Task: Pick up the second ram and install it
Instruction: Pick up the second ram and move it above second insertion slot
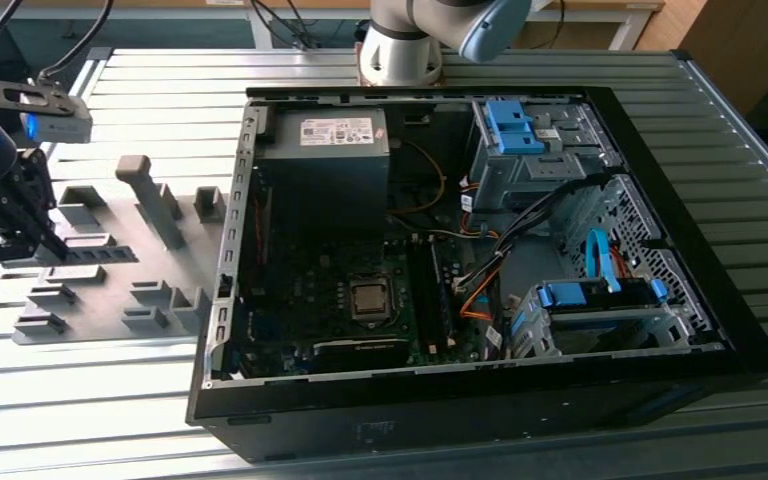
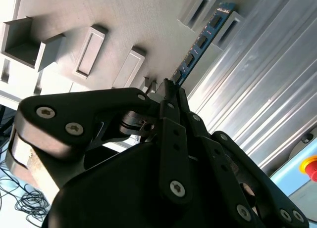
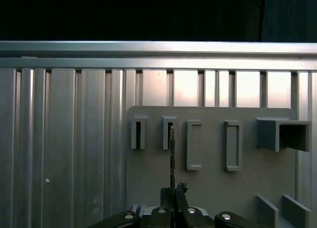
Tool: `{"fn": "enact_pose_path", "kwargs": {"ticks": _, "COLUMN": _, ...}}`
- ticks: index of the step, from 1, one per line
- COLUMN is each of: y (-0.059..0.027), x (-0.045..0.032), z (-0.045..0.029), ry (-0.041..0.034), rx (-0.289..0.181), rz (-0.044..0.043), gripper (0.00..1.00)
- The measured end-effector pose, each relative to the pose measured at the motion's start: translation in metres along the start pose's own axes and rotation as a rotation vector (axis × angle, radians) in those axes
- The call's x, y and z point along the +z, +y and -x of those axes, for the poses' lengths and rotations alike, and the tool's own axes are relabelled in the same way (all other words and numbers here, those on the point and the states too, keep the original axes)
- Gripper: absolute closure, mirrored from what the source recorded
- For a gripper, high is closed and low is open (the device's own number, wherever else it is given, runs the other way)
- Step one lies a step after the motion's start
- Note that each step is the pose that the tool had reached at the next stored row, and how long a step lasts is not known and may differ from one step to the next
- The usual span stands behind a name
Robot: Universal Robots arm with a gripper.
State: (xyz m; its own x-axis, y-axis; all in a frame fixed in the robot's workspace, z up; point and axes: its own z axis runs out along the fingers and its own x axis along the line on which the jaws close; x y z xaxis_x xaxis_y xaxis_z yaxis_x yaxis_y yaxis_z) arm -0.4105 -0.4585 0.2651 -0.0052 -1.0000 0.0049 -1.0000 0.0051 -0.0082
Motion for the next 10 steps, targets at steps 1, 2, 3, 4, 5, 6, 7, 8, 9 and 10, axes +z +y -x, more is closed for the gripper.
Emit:
{"fn": "enact_pose_path", "kwargs": {"ticks": 1, "y": 0.0, "x": -0.0006, "z": 0.0, "ry": -0.0001, "rx": 0.0, "rz": -0.0001, "gripper": 0.86}}
{"fn": "enact_pose_path", "kwargs": {"ticks": 2, "y": 0.0, "x": -0.0012, "z": 0.0, "ry": -0.0001, "rx": 0.0, "rz": -0.0001, "gripper": 0.86}}
{"fn": "enact_pose_path", "kwargs": {"ticks": 3, "y": 0.0, "x": -0.0019, "z": 0.0, "ry": -0.0001, "rx": 0.0, "rz": -0.0001, "gripper": 0.86}}
{"fn": "enact_pose_path", "kwargs": {"ticks": 4, "y": 0.0, "x": -0.0025, "z": 0.0, "ry": -0.0001, "rx": 0.0, "rz": -0.0002, "gripper": 0.86}}
{"fn": "enact_pose_path", "kwargs": {"ticks": 5, "y": 0.0, "x": -0.0033, "z": 0.0, "ry": 0.0, "rx": 0.0, "rz": -0.0001, "gripper": 0.86}}
{"fn": "enact_pose_path", "kwargs": {"ticks": 6, "y": 0.0, "x": -0.0039, "z": 0.0, "ry": 0.0, "rx": 0.0, "rz": -0.0001, "gripper": 0.86}}
{"fn": "enact_pose_path", "kwargs": {"ticks": 7, "y": 0.0, "x": -0.0045, "z": 0.0, "ry": -0.0001, "rx": 0.0, "rz": -0.0002, "gripper": 0.86}}
{"fn": "enact_pose_path", "kwargs": {"ticks": 8, "y": 0.0, "x": -0.0052, "z": 0.0, "ry": 0.0001, "rx": 0.0, "rz": -0.0001, "gripper": 0.86}}
{"fn": "enact_pose_path", "kwargs": {"ticks": 9, "y": 0.0, "x": -0.0059, "z": 0.0, "ry": 0.0, "rx": 0.0, "rz": -0.0002, "gripper": 0.86}}
{"fn": "enact_pose_path", "kwargs": {"ticks": 10, "y": 0.0, "x": -0.0064, "z": 0.0, "ry": -0.0001, "rx": 0.0, "rz": -0.0003, "gripper": 0.86}}
